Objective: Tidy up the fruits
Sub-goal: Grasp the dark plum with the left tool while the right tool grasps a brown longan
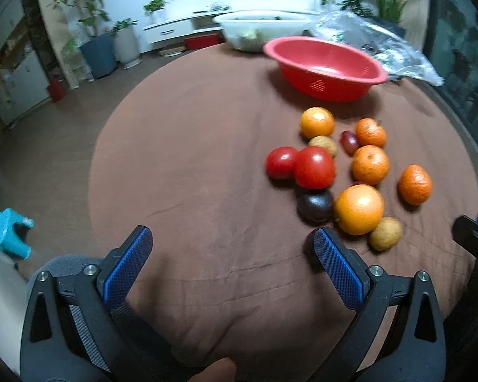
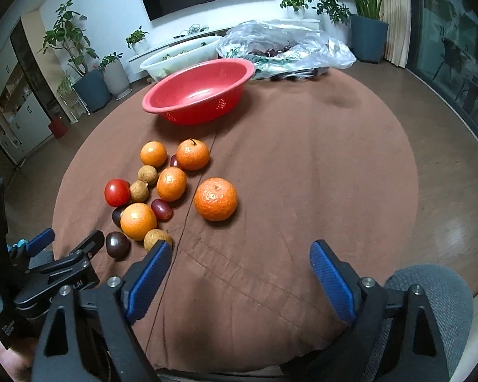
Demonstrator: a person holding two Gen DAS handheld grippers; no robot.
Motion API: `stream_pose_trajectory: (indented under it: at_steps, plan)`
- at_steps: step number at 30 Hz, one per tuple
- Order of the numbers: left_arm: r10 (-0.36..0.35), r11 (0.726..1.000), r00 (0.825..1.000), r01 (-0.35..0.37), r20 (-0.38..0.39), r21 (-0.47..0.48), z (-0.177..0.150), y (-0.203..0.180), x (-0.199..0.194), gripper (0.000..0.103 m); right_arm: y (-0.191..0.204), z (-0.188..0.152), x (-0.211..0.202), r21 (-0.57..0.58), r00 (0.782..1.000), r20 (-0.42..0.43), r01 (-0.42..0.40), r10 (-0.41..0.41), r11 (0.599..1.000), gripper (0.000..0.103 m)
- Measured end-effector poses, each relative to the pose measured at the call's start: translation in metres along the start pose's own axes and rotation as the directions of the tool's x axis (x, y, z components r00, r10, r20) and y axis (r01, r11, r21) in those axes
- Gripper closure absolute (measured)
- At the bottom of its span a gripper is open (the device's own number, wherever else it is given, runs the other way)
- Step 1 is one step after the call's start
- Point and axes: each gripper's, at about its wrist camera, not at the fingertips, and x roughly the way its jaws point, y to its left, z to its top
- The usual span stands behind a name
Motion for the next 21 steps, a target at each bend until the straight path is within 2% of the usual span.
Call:
stream_pose_trajectory:
  at_steps: [4, 8, 13, 16, 21]
  plan:
    - [-0.149, 0.989, 0.989, 0.149, -0.004, 0.002, 0.0, 0.006, 0.004, 0.0, -0.001, 0.004, -0.001, -0.025, 0.999, 0.035, 0.009, -0.008, 1.0, 0.012]
    - [-0.123, 0.99, 0.991, 0.127, -0.056, 0.067, -0.006, 0.003, 0.011, 0.0, -0.007, 0.007, -0.001, -0.017, 0.998, 0.059, -0.009, 0.01, 1.0, 0.014]
    - [-0.161, 0.977, 0.984, 0.17, -0.078, 0.126, -0.006, -0.006, 0.015, 0.0, -0.001, 0.005, 0.005, -0.081, 0.998, 0.023, -0.061, 0.063, 0.995, 0.032]
    - [-0.186, 0.972, 0.978, 0.198, -0.098, 0.129, -0.008, -0.008, 0.018, 0.0, 0.007, 0.003, 0.001, -0.119, 0.994, 0.044, -0.091, 0.097, 0.989, 0.032]
    - [-0.238, 0.961, 0.968, 0.247, -0.085, 0.124, -0.005, -0.01, 0.021, 0.001, 0.015, 0.003, 0.0, -0.156, 0.989, 0.047, -0.132, 0.141, 0.979, 0.036]
